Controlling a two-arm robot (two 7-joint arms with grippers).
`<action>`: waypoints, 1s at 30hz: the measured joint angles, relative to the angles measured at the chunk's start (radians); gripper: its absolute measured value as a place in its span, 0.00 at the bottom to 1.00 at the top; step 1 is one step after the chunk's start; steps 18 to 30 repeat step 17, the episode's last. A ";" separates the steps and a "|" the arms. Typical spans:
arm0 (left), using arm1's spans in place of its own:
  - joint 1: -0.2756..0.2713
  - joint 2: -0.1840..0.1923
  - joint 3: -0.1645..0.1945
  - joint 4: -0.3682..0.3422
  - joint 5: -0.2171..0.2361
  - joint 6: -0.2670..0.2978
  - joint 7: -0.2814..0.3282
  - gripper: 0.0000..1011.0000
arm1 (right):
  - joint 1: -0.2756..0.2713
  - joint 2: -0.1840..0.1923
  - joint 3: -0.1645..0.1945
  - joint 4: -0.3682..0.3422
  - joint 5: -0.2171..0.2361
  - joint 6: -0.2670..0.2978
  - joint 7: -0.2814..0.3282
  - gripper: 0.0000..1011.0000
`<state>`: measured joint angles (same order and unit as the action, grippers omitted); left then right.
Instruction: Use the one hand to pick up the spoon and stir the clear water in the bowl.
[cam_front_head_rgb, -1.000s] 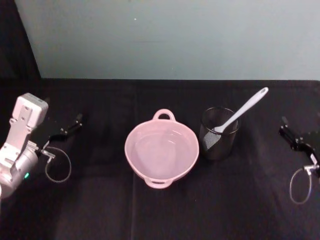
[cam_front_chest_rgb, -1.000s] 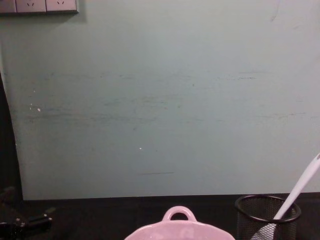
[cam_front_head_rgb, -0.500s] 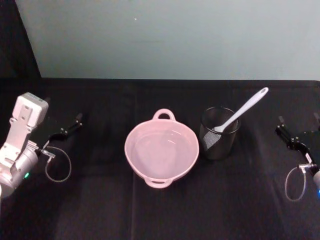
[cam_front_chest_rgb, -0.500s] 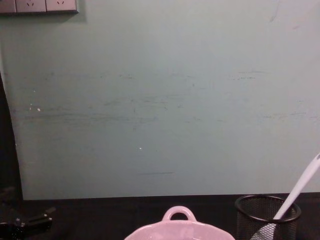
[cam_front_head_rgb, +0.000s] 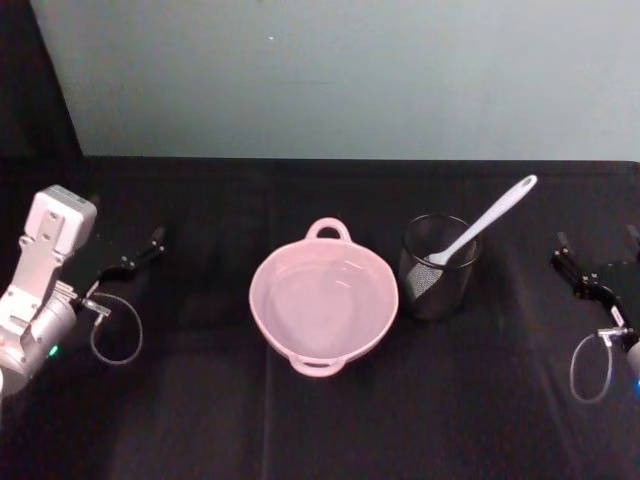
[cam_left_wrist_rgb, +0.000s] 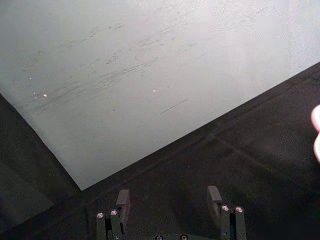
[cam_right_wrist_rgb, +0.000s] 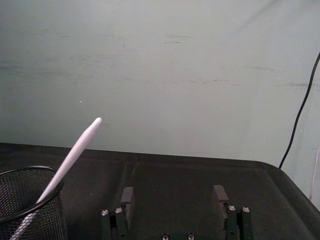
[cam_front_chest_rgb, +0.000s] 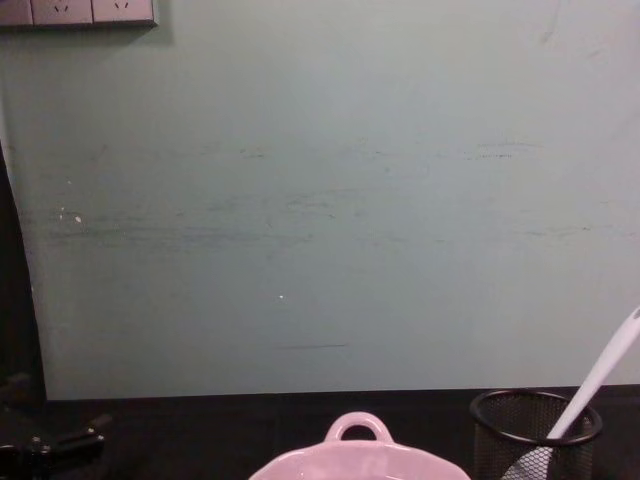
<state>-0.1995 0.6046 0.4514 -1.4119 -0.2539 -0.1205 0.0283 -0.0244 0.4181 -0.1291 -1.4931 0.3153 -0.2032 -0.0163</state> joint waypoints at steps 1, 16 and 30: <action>0.000 0.000 0.000 0.000 0.000 0.000 0.000 1.00 | 0.000 0.000 0.000 0.000 0.000 0.000 0.000 0.99; 0.000 0.000 0.000 0.000 0.000 0.000 0.000 1.00 | -0.001 0.001 0.000 -0.002 0.001 0.002 -0.002 0.99; 0.000 0.000 0.000 0.000 0.000 0.000 0.000 1.00 | -0.001 0.001 0.000 -0.002 0.002 0.002 -0.002 0.99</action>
